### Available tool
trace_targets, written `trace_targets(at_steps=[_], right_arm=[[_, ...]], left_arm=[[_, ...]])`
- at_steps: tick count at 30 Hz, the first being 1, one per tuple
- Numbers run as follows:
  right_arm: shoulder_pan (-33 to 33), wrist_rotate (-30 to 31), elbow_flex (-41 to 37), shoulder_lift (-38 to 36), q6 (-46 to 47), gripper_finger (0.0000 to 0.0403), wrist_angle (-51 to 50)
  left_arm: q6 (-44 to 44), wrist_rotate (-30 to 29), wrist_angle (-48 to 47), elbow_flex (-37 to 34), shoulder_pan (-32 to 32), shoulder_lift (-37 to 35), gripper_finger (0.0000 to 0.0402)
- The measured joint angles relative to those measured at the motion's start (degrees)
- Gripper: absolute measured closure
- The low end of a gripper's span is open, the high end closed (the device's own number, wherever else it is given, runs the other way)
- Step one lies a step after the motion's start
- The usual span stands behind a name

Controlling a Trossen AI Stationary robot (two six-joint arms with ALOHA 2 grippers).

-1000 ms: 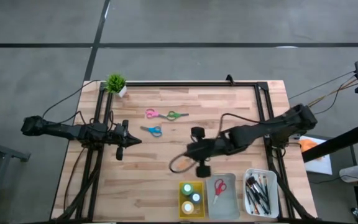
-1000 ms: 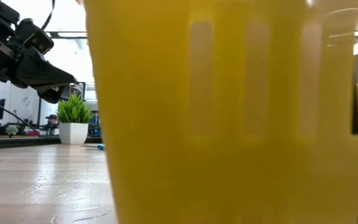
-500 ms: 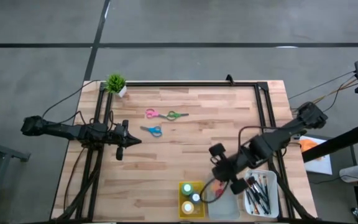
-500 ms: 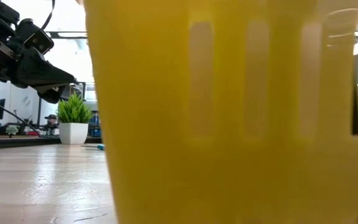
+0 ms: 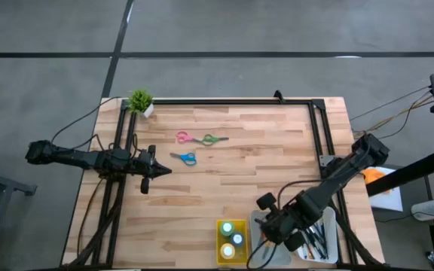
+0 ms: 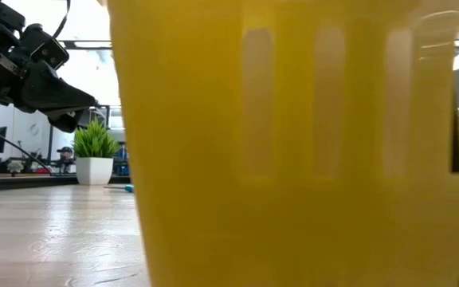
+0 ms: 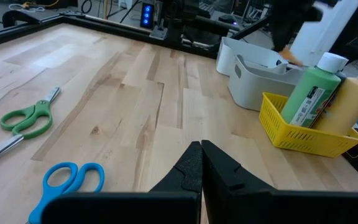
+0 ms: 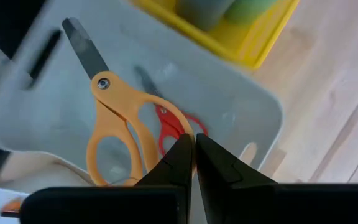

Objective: Pick & Place Paint Supplies
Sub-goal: Put the yellow scissors into the gray bin

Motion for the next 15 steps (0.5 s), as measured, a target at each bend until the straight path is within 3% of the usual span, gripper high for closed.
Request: trace_targets(at_steps=[15], right_arm=[[-0.54, 0.0, -9.74, 2.2, 0.0, 0.0392, 11.01]], left_arm=[[0.0, 0.01, 0.01, 0.0, 0.0, 0.0, 0.0402]])
